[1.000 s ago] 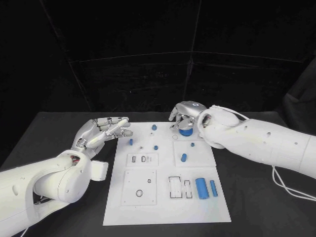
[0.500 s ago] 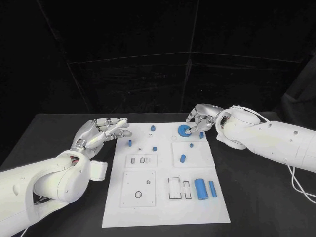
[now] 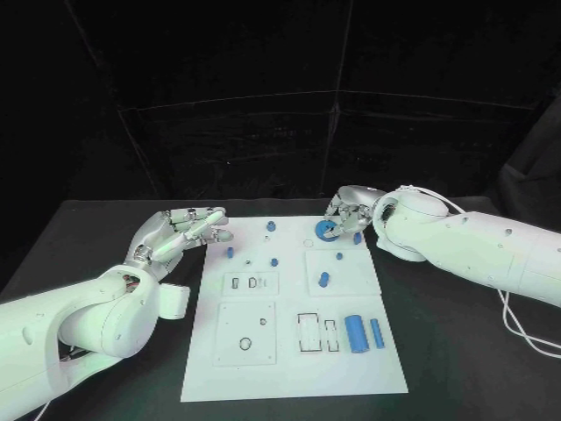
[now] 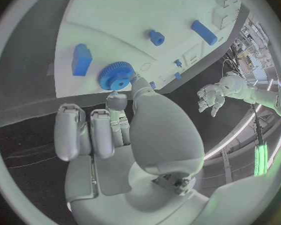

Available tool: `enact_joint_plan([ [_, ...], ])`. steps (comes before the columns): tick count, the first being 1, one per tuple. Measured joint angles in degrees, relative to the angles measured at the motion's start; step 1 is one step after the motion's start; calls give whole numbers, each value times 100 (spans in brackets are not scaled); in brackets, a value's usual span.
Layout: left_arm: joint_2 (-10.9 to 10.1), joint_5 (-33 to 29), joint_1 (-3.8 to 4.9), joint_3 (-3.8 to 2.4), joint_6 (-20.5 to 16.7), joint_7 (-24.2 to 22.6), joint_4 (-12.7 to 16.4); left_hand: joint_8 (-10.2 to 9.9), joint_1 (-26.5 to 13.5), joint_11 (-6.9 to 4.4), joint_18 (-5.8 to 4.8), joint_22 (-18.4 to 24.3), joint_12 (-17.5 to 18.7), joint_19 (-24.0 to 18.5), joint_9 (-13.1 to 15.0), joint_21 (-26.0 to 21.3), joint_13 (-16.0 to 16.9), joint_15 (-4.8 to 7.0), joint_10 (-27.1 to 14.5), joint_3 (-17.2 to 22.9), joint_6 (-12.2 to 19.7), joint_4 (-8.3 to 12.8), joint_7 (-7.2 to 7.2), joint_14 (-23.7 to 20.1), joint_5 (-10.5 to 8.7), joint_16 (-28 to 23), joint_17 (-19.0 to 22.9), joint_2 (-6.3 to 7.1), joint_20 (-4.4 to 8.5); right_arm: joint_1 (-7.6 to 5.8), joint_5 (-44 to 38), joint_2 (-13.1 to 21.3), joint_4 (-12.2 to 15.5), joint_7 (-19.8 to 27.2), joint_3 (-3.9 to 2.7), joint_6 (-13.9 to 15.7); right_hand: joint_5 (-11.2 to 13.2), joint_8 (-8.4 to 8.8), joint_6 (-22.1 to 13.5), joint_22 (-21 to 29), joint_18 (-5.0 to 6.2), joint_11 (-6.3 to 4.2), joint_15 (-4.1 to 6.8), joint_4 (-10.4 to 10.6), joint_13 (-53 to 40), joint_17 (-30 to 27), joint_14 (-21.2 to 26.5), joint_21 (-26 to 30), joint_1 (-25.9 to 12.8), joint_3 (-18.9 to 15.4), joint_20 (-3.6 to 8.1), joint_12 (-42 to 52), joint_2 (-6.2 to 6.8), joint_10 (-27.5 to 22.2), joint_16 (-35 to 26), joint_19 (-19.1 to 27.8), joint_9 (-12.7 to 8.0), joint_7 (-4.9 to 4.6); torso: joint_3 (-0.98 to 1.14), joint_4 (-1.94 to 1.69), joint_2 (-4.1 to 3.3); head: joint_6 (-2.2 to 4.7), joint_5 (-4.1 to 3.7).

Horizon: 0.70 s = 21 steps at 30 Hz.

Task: Assemble the parts on the task board

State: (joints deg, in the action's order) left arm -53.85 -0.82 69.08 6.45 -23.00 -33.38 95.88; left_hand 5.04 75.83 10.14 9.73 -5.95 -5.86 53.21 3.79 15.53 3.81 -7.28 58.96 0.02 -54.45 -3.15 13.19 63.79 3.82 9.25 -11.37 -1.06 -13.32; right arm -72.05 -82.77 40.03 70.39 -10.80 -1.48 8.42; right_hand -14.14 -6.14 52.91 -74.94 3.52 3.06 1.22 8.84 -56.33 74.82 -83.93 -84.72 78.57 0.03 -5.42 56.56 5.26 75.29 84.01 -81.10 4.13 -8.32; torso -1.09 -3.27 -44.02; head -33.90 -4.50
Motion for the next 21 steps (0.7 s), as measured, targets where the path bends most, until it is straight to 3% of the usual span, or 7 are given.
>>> enact_joint_plan([
  [16,6,1,0,0,23,20,-21,0,0,0,0,4,0,0,0,0,1,0,0,0,0,0,0,0,0,0,1,0,0,-7,-194,-54,-67,-123,-5,-142,0,-28,20,1,1,-9,0,-96,-347,12,0,-40,135,109,0,292,0,47,72,-42,-1,20,-1,1,0,-29,-24],
  [21,7,1,0,0,31,26,-23,1,0,0,0,4,0,0,0,0,1,0,0,4,0,27,0,0,0,0,-2,0,0,-10,-265,-83,-60,-126,-7,-149,243,-141,231,1,1,-31,0,-172,-633,12,0,-82,221,273,24,581,-86,176,129,-109,-1,43,-1,1,0,-35,-27],
])
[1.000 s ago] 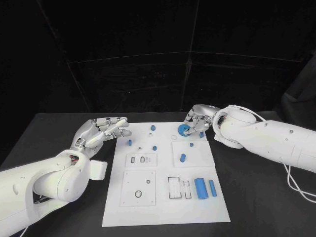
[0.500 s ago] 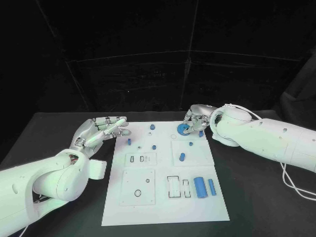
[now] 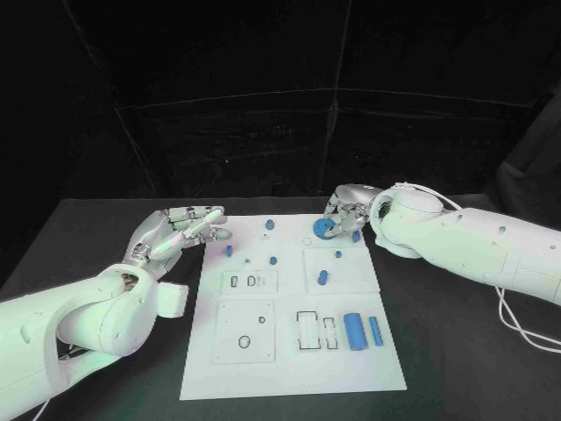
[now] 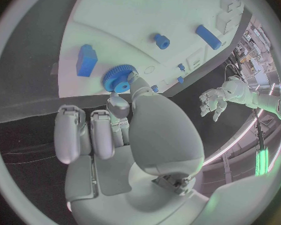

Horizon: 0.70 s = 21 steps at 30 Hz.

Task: Assemble the parts on the task board

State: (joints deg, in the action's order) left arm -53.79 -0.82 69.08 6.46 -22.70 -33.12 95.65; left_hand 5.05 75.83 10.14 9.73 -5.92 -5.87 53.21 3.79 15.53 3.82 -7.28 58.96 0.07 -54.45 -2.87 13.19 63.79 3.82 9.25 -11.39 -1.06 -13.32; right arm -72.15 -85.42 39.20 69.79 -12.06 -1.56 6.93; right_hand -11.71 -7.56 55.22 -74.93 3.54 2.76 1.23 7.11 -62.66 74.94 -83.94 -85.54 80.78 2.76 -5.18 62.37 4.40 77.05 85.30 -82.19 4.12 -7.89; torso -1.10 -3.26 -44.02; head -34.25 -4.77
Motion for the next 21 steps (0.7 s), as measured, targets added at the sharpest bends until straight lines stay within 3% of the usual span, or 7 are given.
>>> enact_joint_plan([
  [2,0,0,0,0,3,3,0,0,0,0,0,0,0,0,0,0,0,0,0,-4,0,5,0,0,0,0,-4,0,0,-1,-39,-8,15,1,-1,17,94,-79,151,0,-93,-31,0,-30,-185,0,0,-44,51,88,7,182,-51,110,0,-66,37,20,-1,0,0,-1,0],
  [5,0,0,0,0,7,7,0,0,21,0,0,2,14,0,0,0,0,0,0,-4,0,5,0,0,0,-3,-4,-21,0,3,-123,-15,52,8,3,86,212,-160,362,0,-92,-91,39,-88,-482,0,-7,-86,89,243,42,473,-88,250,27,-137,38,64,-1,1,1,-2,-1],
  [8,0,0,0,0,12,11,0,0,26,0,0,6,24,0,0,0,0,0,0,-4,0,5,0,0,0,-22,-4,-25,0,12,-234,-16,104,18,7,237,253,-192,399,0,-92,-143,115,-180,-696,0,-9,-124,188,450,69,667,-141,302,48,-167,33,41,-1,1,1,-2,-1],
  [15,-2,1,0,0,20,18,1,0,25,0,0,6,33,0,0,0,0,0,0,-4,0,5,0,0,0,-22,-9,-25,0,13,-465,3,277,57,8,647,269,-192,400,1,-91,-153,146,-352,-872,-1,-22,-133,162,648,133,807,-167,352,56,-187,28,40,-1,-1,2,-7,-9],
  [16,-2,1,0,0,21,19,1,0,26,0,0,6,33,0,0,0,0,0,0,-4,0,5,0,0,0,-22,-9,-25,0,13,-490,12,319,64,8,694,209,-191,400,1,-91,-153,146,-372,-881,-1,-22,-133,140,667,133,810,-189,352,56,-187,-21,40,-1,-2,2,-8,-9],
  [17,-2,1,0,0,23,20,1,1,25,0,0,5,33,0,0,0,0,0,0,6,0,14,0,0,0,-22,-9,-25,0,13,-518,21,375,73,8,749,159,-191,400,1,-91,-154,146,-386,-885,-1,-22,-133,116,682,132,811,-212,352,56,-187,-258,40,-1,-3,2,-8,-9],
  [21,-5,1,0,0,26,24,0,1,26,0,0,5,33,0,0,0,0,0,0,13,0,22,0,0,0,-22,-8,-25,0,13,-592,33,647,77,8,899,50,-185,400,1,-91,-155,146,-426,-883,-1,-22,-133,79,724,132,817,-250,353,56,-187,-259,40,-1,-5,3,-5,9],
])
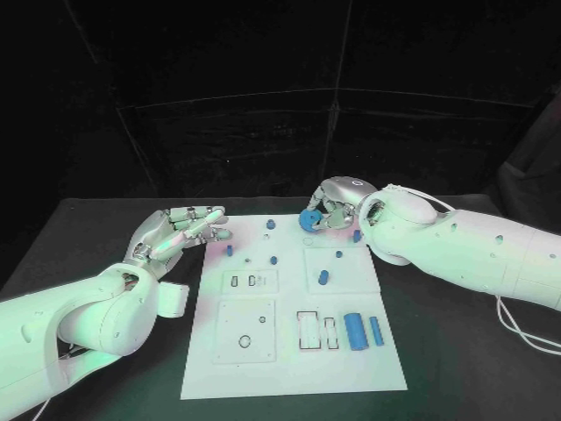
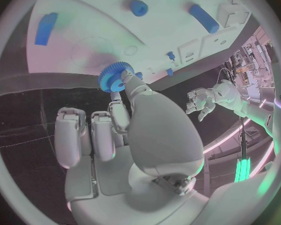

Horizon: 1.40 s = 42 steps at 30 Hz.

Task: Assemble the parts on the task board

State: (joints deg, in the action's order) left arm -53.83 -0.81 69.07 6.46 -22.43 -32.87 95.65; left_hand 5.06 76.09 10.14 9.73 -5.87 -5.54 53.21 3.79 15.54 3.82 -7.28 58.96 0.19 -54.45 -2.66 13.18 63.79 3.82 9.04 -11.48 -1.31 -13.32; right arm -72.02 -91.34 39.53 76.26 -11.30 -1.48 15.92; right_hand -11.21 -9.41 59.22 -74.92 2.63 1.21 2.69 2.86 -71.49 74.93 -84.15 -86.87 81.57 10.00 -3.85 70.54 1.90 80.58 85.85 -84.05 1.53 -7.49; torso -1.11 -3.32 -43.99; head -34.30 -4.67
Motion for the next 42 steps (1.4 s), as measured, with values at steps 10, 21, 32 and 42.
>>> enact_joint_plan([
  [10,9,0,0,0,13,9,-5,0,27,0,0,6,0,0,0,0,0,0,0,7,0,7,0,0,0,0,-6,-27,0,0,-202,-578,183,-227,-1,140,-25,133,1,0,0,-30,0,5,53,-1,0,0,-403,6,0,-88,27,30,0,0,1,0,-6,-7,-2,4,29],
  [21,15,0,0,0,23,19,-3,-17,27,0,0,5,0,0,0,0,0,0,0,14,0,14,0,0,0,0,-5,-27,0,11,-372,-1101,-178,-405,39,29,-25,211,2,1,1,-30,-1,133,66,-1,0,0,-434,133,0,-118,58,30,0,0,1,-1,-10,-13,-5,-32,80],
  [32,14,1,1,-1,33,28,4,-17,27,0,0,5,0,0,0,0,0,0,0,14,0,14,0,0,0,0,-11,-27,0,40,-462,-1303,-372,-458,63,-258,-24,245,3,1,1,13,-2,329,159,-2,1,0,-515,328,-1,-256,142,-13,0,0,1,-2,-3,0,-5,-63,99],
  [42,12,1,2,-1,40,34,5,-16,27,0,0,9,0,0,0,0,0,0,0,-2,0,30,0,0,0,-23,-10,-27,0,50,-522,-1348,-434,-499,75,-430,-23,400,95,1,1,108,-46,330,284,-2,1,0,-651,329,-27,-453,278,-108,0,18,5,-13,2,7,-5,-81,112],
])
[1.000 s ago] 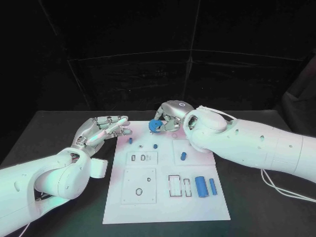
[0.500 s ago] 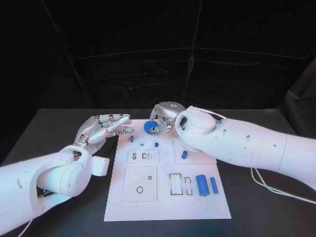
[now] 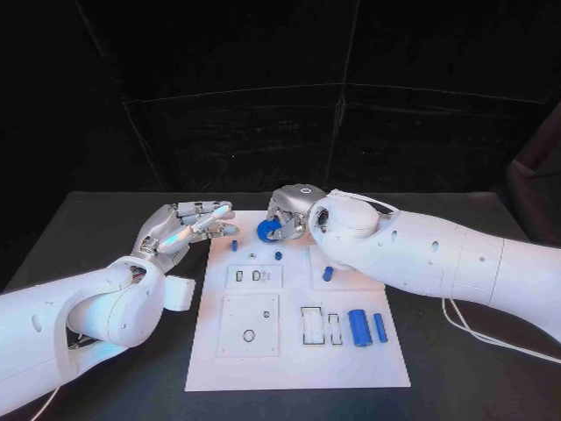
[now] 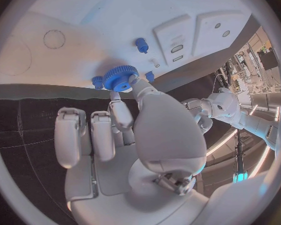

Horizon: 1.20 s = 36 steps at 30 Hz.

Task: Assemble the parts on the task board

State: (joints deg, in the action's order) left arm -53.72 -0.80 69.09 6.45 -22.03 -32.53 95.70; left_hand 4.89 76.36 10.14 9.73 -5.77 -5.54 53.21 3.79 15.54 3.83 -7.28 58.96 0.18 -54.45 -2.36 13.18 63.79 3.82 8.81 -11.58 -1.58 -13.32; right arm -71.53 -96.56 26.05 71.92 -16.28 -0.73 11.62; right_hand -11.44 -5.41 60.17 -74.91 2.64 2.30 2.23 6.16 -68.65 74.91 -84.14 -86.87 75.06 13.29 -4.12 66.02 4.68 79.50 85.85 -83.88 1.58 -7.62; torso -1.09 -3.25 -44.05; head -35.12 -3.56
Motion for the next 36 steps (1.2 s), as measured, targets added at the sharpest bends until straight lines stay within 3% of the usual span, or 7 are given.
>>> enact_joint_plan([
  [4,0,0,0,0,2,3,-1,0,0,0,0,0,0,0,0,0,0,0,0,0,0,0,0,0,0,0,0,0,0,-1,-20,-14,-20,-23,-2,-21,17,133,-212,0,1,54,-56,41,97,0,4,0,-69,8,-58,-137,68,-102,0,-8,252,-11,0,1,0,-3,5],
  [12,0,1,0,0,4,10,-3,0,0,0,0,-1,0,0,0,0,0,0,0,0,0,0,0,0,0,0,-2,0,0,0,-55,-32,-71,-91,7,-61,314,179,-704,0,0,159,-163,264,250,0,21,0,-334,-185,-153,-331,295,-225,0,-10,214,-140,1,1,-1,-4,-2],
  [17,0,1,0,0,5,16,-5,0,0,0,0,-1,0,0,0,0,0,0,0,0,0,0,0,0,0,0,-5,0,0,5,-69,-44,-71,-109,12,-90,244,179,-734,0,0,180,-176,491,255,-1,8,0,-407,-367,-183,-350,313,-245,0,1,219,-149,1,3,-1,-7,-4],
  [26,-5,1,1,0,5,26,-4,0,24,0,0,6,0,0,0,0,0,0,0,16,0,16,0,0,0,0,-4,-24,0,6,-68,-2,-43,-116,17,-162,188,147,-733,0,0,180,-183,587,190,4,1,0,-406,-433,-183,-308,314,-245,0,1,236,-149,1,3,-1,-10,-10],
  [33,-17,1,1,0,5,31,-2,0,24,0,0,5,23,0,0,-22,-5,0,0,16,0,15,0,0,0,0,-4,-24,0,7,26,58,-35,-78,20,-232,155,144,-701,0,0,159,-183,716,51,3,1,0,-470,-529,-182,-156,249,-220,0,1,241,-118,1,4,-1,-5,2],
  [36,-17,1,2,0,5,33,-1,-23,24,13,0,5,23,0,0,-22,-5,0,-13,16,0,15,0,0,0,-21,-10,-24,0,7,73,41,-48,-65,20,-263,-30,144,-753,0,1,180,-195,849,24,3,13,0,-540,-662,-202,-126,181,-200,0,-18,229,-169,1,5,-1,-1,-8],
])
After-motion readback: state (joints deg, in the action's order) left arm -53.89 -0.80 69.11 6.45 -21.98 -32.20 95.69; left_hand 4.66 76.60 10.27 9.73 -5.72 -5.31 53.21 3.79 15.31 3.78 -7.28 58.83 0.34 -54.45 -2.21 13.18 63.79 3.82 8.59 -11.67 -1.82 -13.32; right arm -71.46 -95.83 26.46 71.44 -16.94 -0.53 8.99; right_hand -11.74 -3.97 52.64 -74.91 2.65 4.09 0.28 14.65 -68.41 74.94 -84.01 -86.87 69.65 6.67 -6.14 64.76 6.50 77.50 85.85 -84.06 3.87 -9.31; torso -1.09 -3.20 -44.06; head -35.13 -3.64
